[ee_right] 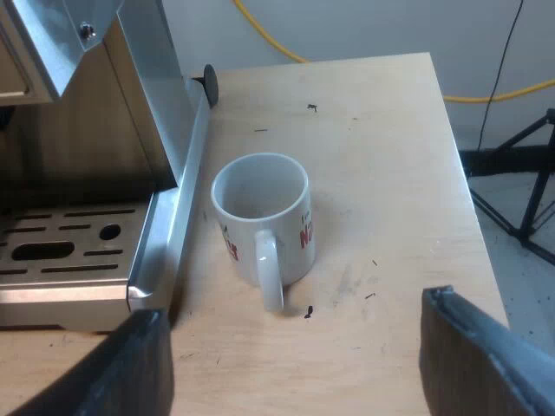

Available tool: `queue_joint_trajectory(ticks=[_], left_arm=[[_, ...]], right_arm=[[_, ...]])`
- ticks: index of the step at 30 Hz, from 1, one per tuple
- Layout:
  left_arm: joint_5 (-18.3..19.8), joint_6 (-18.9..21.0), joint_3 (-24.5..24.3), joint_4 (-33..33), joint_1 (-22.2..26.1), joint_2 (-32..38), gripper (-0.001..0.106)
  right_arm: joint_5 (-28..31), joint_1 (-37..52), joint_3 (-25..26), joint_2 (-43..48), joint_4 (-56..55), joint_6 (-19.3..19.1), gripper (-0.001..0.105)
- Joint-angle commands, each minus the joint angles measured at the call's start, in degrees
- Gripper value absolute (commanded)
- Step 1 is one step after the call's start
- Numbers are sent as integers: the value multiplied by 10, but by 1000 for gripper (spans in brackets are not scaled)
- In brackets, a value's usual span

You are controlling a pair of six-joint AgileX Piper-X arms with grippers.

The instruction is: Place mug into machine

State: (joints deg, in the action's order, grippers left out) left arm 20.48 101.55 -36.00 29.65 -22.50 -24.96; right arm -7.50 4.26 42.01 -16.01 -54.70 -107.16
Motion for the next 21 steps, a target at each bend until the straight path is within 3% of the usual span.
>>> queue_joint_trajectory(ticks=[1,12,21], left_arm=[[8,7,-5,-21,-13,-17,61],[12,7,-5,-61,-76,-87,61],[12,7,-5,-73,-80,-109,61]], right_arm=[[-4,1,6,-9,13,-11,62],[-10,1,6,-37,34,-29,62],[-17,1,5,-53,40,-42,62]])
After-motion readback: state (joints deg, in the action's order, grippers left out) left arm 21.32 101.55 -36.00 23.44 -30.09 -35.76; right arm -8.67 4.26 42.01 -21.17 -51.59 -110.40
